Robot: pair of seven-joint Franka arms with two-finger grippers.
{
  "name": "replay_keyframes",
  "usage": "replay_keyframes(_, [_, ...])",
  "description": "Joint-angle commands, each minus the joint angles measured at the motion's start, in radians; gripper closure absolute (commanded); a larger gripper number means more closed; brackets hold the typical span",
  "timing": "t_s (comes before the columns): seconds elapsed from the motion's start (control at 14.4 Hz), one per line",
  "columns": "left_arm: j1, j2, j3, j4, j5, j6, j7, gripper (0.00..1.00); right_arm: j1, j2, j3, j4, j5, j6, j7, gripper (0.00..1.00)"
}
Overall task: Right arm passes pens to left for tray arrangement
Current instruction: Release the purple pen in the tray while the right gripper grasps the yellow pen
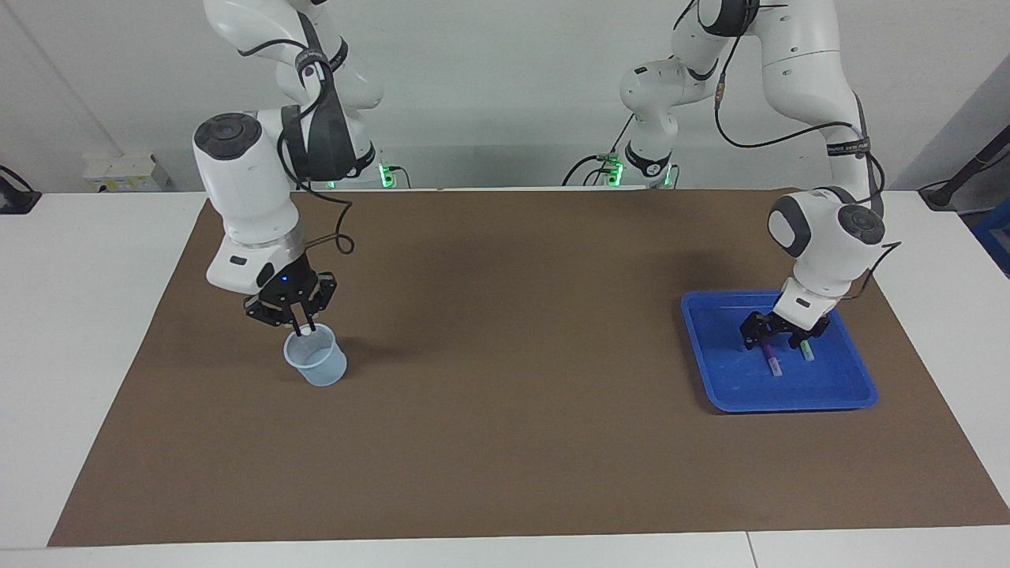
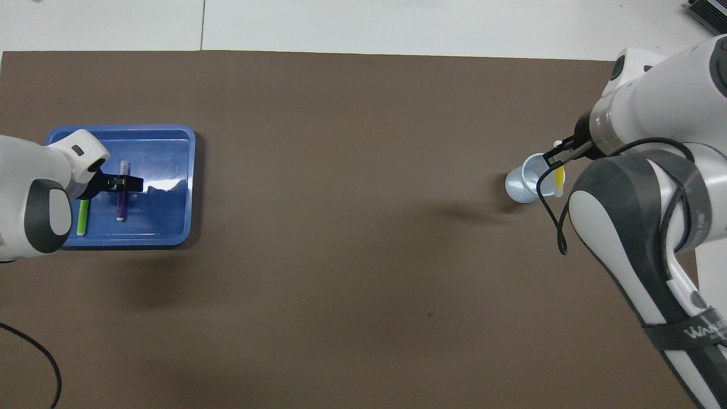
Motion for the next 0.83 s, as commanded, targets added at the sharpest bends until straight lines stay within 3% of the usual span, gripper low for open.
replay_keyframes(0.0, [0.008,-0.014,-0.006,-0.001,0.019,-0.020,-0.006,0.01,-0.006,0.010,0.034,0.063,-0.006,-0.072,-0.008,1.00])
replay_keyframes(0.35, [0.010,-0.022,-0.008,0.061,0.015,-0.117,0.005,0.00,-0.005,0.012,0.086,0.088,-0.001,-0.082,0.061,1.00])
replay_keyframes(0.55, [0.010,-0.068,-0.008,0.061,0.016,-0.115,0.061,0.00,0.040,0.013,0.094,0.089,0.012,-0.068,0.188,1.00])
replay_keyframes(0.76, [0.008,-0.120,-0.015,0.067,0.016,-0.122,0.078,0.00,0.048,0.015,0.094,0.086,0.110,-0.036,0.300,1.00])
